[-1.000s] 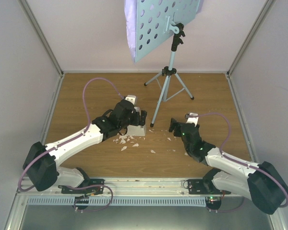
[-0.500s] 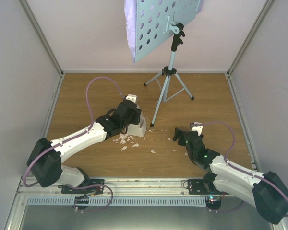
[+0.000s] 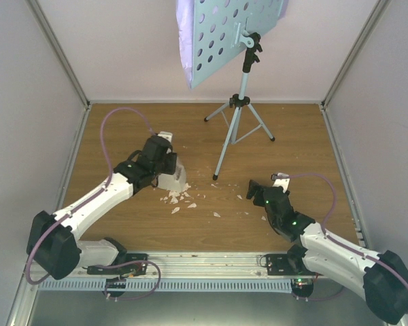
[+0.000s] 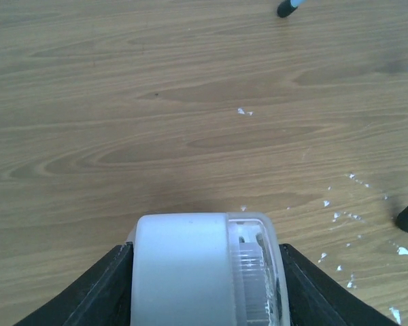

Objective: Pack up the instrument practice props

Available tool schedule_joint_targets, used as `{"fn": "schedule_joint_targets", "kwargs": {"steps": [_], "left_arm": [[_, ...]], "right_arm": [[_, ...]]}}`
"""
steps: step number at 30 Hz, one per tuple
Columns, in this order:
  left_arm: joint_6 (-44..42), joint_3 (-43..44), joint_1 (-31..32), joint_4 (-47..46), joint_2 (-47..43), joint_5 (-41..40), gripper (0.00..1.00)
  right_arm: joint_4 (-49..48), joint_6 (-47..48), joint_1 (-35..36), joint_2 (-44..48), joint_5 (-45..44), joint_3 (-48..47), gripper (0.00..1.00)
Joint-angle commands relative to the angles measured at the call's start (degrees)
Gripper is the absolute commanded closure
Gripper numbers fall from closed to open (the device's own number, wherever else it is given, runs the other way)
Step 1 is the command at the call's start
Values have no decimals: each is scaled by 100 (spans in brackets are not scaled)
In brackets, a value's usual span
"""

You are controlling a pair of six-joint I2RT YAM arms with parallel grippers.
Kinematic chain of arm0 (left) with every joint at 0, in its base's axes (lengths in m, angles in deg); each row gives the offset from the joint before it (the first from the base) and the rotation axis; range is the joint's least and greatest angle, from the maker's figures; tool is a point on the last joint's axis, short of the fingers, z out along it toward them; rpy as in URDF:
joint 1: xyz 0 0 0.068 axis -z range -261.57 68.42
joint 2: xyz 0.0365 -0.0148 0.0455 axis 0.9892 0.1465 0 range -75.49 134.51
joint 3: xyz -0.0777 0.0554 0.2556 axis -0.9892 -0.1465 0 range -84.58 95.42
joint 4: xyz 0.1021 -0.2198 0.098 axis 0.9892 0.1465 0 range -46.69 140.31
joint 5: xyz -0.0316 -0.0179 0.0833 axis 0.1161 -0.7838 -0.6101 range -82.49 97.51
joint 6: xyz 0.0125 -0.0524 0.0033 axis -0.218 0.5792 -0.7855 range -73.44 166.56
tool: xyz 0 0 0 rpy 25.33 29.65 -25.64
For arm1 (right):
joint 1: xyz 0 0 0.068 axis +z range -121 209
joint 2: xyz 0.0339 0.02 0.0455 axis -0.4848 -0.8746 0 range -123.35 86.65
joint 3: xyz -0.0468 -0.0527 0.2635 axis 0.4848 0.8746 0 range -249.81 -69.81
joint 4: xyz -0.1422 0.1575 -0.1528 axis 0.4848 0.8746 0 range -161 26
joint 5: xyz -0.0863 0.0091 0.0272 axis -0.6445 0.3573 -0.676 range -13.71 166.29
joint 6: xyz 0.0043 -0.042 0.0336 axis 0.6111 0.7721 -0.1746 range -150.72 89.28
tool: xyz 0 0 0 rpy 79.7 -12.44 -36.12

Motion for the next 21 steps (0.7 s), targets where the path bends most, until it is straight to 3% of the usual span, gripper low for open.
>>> {"fn": "schedule_joint_targets", "kwargs": {"steps": [1,6,9,11,14,16,21], "left_arm": [[-466,-308,-519,-353,-552,669,67],[-511,-466,-971,-423,-521,1120,69],[-529,-421,-991,-434,-514,1175,63],[-530,-406,-991,-432,-541,1244,51],[-575,-385,-986,-440,-642,1490,24],[-598,-293,-986,-467,-760,1745,10],[-679,267,-987,-362,-1029,1919,1]], "right_arm": [[-120,-23,-61,-45,81,46,0],[-331,80,-58,-88,244,49,0],[-408,214,-54,-88,364,12,0],[-452,360,-58,-68,507,-65,1],[-584,855,-58,102,1243,-347,0],[-312,850,-58,232,1281,-642,0],[-163,1539,-85,322,1247,-1406,0]]}}
